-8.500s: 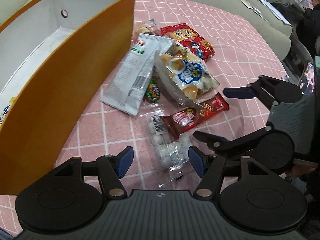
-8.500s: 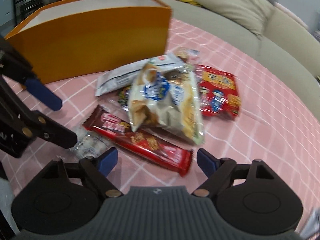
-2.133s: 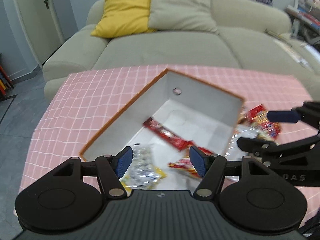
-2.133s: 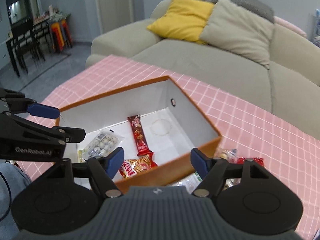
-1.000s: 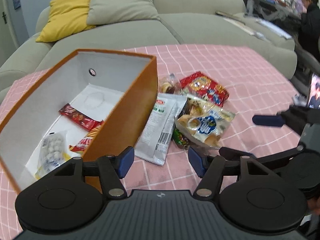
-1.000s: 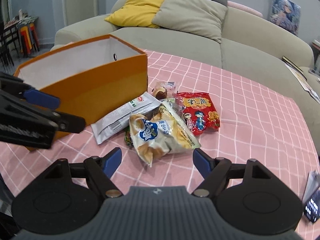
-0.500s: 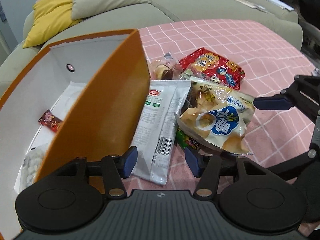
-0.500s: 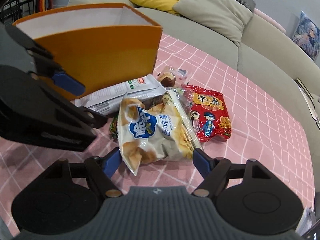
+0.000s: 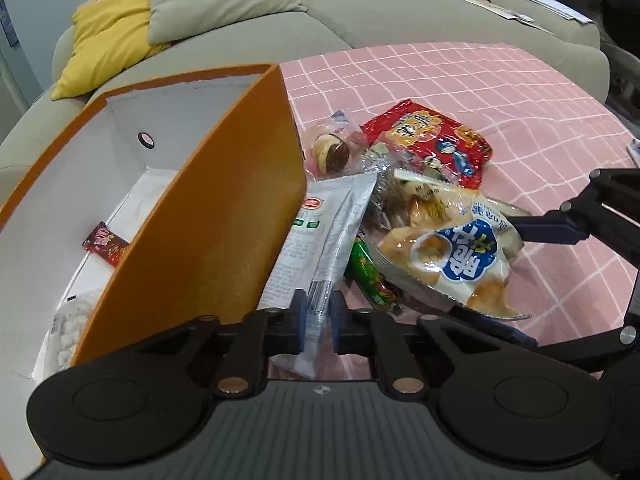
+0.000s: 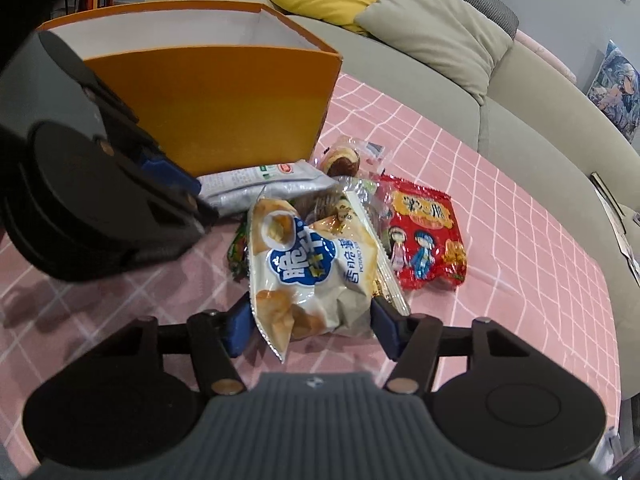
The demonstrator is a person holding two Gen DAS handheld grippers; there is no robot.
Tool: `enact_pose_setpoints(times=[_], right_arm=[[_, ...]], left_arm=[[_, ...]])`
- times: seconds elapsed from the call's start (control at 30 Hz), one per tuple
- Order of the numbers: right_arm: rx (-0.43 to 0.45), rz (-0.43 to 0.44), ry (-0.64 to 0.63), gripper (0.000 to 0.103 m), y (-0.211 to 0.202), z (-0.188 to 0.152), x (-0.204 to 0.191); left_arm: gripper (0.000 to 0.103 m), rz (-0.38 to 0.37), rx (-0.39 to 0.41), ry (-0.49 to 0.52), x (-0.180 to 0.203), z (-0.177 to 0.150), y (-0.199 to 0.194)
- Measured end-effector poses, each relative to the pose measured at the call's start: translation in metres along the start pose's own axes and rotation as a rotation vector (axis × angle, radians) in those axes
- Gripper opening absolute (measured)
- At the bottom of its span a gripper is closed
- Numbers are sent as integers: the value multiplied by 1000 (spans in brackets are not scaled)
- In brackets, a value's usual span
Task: Organize snacks
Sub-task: 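Grasp the white milk packet with the left gripper while the right grasps the potato-chip bag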
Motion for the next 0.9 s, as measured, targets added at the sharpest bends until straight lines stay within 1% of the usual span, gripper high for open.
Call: enact_pose_setpoints(times=[0.13,0.33,0.43,0.53,0.7,0.8,0.87,0.9], right_arm=[[-29,6,29,58,-16,-9,-4],[-91,27,91,58,-41,-22,-11],[-132,26,138,58,-51,-29,-10],[-163,47,143,58,-57,-34,-12],[-170,79,132,60,-60,-40,-19],[-146,97,145,62,-65,-38,-17],[-128,117,159,70,-71,-38,-16],[-119,134,175,71,-73,-37,-14]], left_arm=[[5,-25,-10,-14,1,-9,-13],[4,-60,-32,-33,3,-32,-41],[4,-100,-64,-60,3,-47,-55],[4,-157,-103,-98,5,-60,-64],[6,-220,-131,-139,3,-73,-62],[17,-237,-117,-164,-2,-75,-63],[37,-242,-98,-161,-5,-74,-66],[42,-242,-87,-154,-6,-73,-67]])
Point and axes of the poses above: each gripper's, at about its wrist camera, not at the fingertips, and y roughly the way its jaws point, x to its right, z to its top, the point moved 2 cm from there along y, roughly the way its jaws point, and after that the axes turned 1 degree about x, right-handed, at the moved point
